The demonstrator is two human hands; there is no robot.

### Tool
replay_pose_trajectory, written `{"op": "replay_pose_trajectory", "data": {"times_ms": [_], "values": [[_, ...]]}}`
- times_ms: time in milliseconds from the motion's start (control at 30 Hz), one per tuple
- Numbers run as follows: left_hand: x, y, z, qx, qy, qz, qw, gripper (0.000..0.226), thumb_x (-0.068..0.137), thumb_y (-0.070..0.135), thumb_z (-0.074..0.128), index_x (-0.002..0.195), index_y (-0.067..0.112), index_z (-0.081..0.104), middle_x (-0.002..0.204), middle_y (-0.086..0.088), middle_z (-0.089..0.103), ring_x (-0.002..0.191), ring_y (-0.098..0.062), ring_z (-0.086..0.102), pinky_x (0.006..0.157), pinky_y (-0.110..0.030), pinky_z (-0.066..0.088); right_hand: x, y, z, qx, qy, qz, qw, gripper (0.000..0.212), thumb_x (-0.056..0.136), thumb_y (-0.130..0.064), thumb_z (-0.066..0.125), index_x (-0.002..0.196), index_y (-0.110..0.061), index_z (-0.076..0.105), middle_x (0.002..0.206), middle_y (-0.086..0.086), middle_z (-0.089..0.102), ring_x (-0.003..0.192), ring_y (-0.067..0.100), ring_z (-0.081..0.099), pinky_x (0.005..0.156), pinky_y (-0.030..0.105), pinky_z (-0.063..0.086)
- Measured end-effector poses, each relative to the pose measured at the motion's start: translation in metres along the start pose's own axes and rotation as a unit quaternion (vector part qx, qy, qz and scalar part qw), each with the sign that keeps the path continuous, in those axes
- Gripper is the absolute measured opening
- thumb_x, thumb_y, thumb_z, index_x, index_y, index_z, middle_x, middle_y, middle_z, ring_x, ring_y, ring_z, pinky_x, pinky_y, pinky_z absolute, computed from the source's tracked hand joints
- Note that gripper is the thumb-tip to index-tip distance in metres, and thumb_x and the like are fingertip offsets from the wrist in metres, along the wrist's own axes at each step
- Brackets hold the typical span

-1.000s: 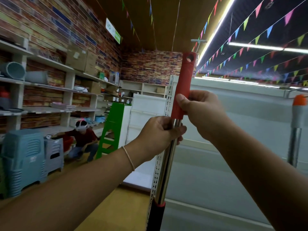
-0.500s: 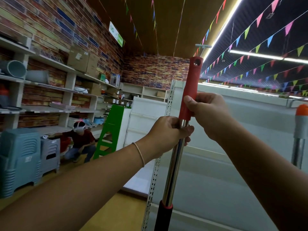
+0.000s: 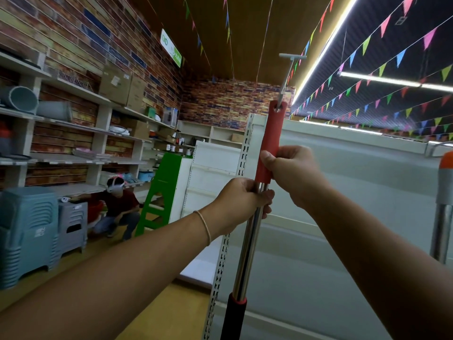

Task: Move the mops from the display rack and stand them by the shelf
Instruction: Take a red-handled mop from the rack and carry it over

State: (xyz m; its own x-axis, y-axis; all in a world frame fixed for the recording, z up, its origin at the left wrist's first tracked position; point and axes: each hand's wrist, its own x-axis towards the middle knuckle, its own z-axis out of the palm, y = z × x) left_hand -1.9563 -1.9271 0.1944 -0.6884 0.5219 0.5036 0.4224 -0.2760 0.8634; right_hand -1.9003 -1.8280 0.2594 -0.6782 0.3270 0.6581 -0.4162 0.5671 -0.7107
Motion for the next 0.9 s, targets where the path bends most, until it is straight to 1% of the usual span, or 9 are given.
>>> {"op": "replay_pose_trajectory", "data": {"times_ms": [67, 200, 267, 333, 433, 567, 667, 767, 900], "values": [[0.005, -0.007, 0.000, -0.007, 0.011, -0.004, 1.000, 0.007, 0.092, 0.012, 0.063, 0.095, 0.006, 0.064, 0.079, -0.007, 0.067, 0.073, -0.022, 0.068, 0.078, -0.039, 0.059, 0.005, 0.008, 0.003, -0.001, 0.007, -0.001, 1.000, 0.011, 0.091, -0.031, 0.069, 0.086, -0.021, 0.068, 0.080, -0.001, 0.074, 0.071, 0.010, 0.071, 0.058, 0.019, 0.051], [0.018, -0.015, 0.001, -0.025, 0.038, -0.018, 0.999, 0.014, 0.091, 0.015, 0.065, 0.100, 0.004, 0.064, 0.086, -0.011, 0.069, 0.078, -0.023, 0.070, 0.082, -0.040, 0.059, 0.022, 0.019, 0.006, -0.006, 0.014, 0.010, 1.000, 0.014, 0.089, -0.033, 0.070, 0.079, -0.024, 0.066, 0.079, -0.001, 0.074, 0.071, 0.012, 0.072, 0.057, 0.021, 0.053], [0.024, -0.020, 0.002, -0.027, 0.052, -0.024, 0.998, 0.015, 0.091, 0.017, 0.065, 0.100, 0.005, 0.064, 0.088, -0.012, 0.070, 0.079, -0.024, 0.070, 0.082, -0.040, 0.059, 0.030, 0.027, 0.008, -0.004, 0.012, 0.021, 1.000, 0.016, 0.089, -0.033, 0.070, 0.079, -0.022, 0.066, 0.079, 0.001, 0.074, 0.073, 0.015, 0.072, 0.063, 0.026, 0.057], [0.031, -0.026, 0.005, -0.021, 0.062, -0.027, 0.997, 0.016, 0.091, 0.018, 0.065, 0.101, 0.006, 0.065, 0.090, -0.013, 0.070, 0.079, -0.024, 0.070, 0.082, -0.040, 0.059, 0.038, 0.035, 0.008, 0.006, 0.009, 0.034, 0.999, 0.015, 0.089, -0.033, 0.070, 0.087, -0.019, 0.067, 0.083, 0.002, 0.074, 0.077, 0.017, 0.073, 0.067, 0.028, 0.057], [0.042, -0.033, 0.006, -0.022, 0.069, -0.035, 0.997, 0.018, 0.091, 0.021, 0.065, 0.101, 0.006, 0.064, 0.092, -0.014, 0.070, 0.080, -0.026, 0.070, 0.084, -0.042, 0.058, 0.051, 0.045, 0.009, 0.015, 0.005, 0.053, 0.998, 0.022, 0.089, -0.034, 0.071, 0.099, -0.016, 0.065, 0.088, 0.003, 0.073, 0.080, 0.017, 0.072, 0.067, 0.027, 0.055], [0.054, -0.044, 0.007, -0.013, 0.065, -0.056, 0.996, 0.015, 0.093, 0.025, 0.063, 0.097, 0.011, 0.062, 0.094, -0.014, 0.070, 0.080, -0.026, 0.070, 0.081, -0.040, 0.059, 0.065, 0.055, 0.010, 0.002, 0.007, 0.058, 0.998, 0.016, 0.089, -0.034, 0.070, 0.086, -0.020, 0.063, 0.083, 0.003, 0.072, 0.077, 0.017, 0.071, 0.064, 0.028, 0.054], [0.061, -0.058, 0.008, 0.008, 0.075, -0.057, 0.995, 0.013, 0.095, 0.026, 0.059, 0.097, 0.014, 0.061, 0.093, -0.012, 0.070, 0.080, -0.025, 0.070, 0.081, -0.039, 0.059, 0.074, 0.061, 0.011, -0.029, 0.003, 0.057, 0.998, 0.020, 0.088, -0.037, 0.071, 0.088, -0.018, 0.063, 0.081, 0.003, 0.070, 0.072, 0.016, 0.069, 0.056, 0.025, 0.048], [0.066, -0.074, 0.010, 0.021, 0.085, -0.057, 0.994, 0.012, 0.097, 0.030, 0.055, 0.097, 0.018, 0.057, 0.085, -0.008, 0.068, 0.073, -0.020, 0.067, 0.076, -0.034, 0.059, 0.083, 0.066, 0.013, -0.040, -0.005, 0.059, 0.997, 0.023, 0.088, -0.037, 0.071, 0.087, -0.018, 0.060, 0.081, 0.002, 0.067, 0.067, 0.013, 0.066, 0.051, 0.022, 0.044], [0.075, -0.088, 0.014, 0.055, 0.110, -0.055, 0.991, 0.017, 0.098, 0.037, 0.049, 0.097, 0.021, 0.054, 0.080, -0.005, 0.065, 0.068, -0.016, 0.064, 0.068, -0.028, 0.055, 0.093, 0.073, 0.017, -0.048, -0.009, 0.063, 0.997, 0.024, 0.089, -0.037, 0.070, 0.084, -0.019, 0.056, 0.082, 0.002, 0.066, 0.070, 0.014, 0.066, 0.053, 0.023, 0.045]]}}
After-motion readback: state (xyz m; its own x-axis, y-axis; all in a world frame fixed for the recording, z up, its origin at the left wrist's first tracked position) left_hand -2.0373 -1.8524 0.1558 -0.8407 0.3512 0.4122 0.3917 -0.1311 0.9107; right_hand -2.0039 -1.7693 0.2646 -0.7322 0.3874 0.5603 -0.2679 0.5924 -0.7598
